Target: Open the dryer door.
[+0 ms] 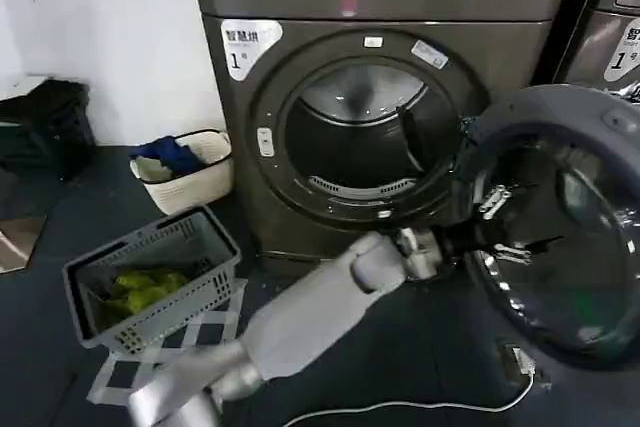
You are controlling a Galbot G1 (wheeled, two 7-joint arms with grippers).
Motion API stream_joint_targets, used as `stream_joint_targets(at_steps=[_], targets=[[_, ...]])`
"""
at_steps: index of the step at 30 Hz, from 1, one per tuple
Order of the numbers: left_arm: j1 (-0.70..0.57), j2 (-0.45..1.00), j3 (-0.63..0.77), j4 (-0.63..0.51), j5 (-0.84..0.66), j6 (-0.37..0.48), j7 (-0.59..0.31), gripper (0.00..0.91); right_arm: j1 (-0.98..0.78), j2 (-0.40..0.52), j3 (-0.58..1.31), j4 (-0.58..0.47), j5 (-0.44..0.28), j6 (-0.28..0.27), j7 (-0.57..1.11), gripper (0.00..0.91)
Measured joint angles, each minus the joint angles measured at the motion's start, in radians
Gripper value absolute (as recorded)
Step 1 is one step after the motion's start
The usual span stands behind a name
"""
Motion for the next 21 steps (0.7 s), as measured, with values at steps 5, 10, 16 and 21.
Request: stream_joint_targets(at_steps=[5,10,16,21], targets=[[-0.005,0.002,0.002,0.066,-0.001,0.013,-0.001,0.907,0.006,0.0,0.02,-0.014,-0.004,-0.001,0.014,0.907],[-0.001,0.002,0.002,0.123,-0.006,0.022,0.004,0.907,0.004,-0.001,0.035,-0.042,-0.026,0.01,0.037,0.907],[0.012,0.003,0.004,0.128,-0.035,0.061,0.01,0.907,-0.007,-0.001,0.047,-0.071,-0.031,0.012,0.047,0.907],[0.035,0.003,0.025,-0.008,-0.169,0.244,-0.016,0.907,-0.016,-0.001,0.047,-0.102,-0.03,0.044,0.055,0.907]])
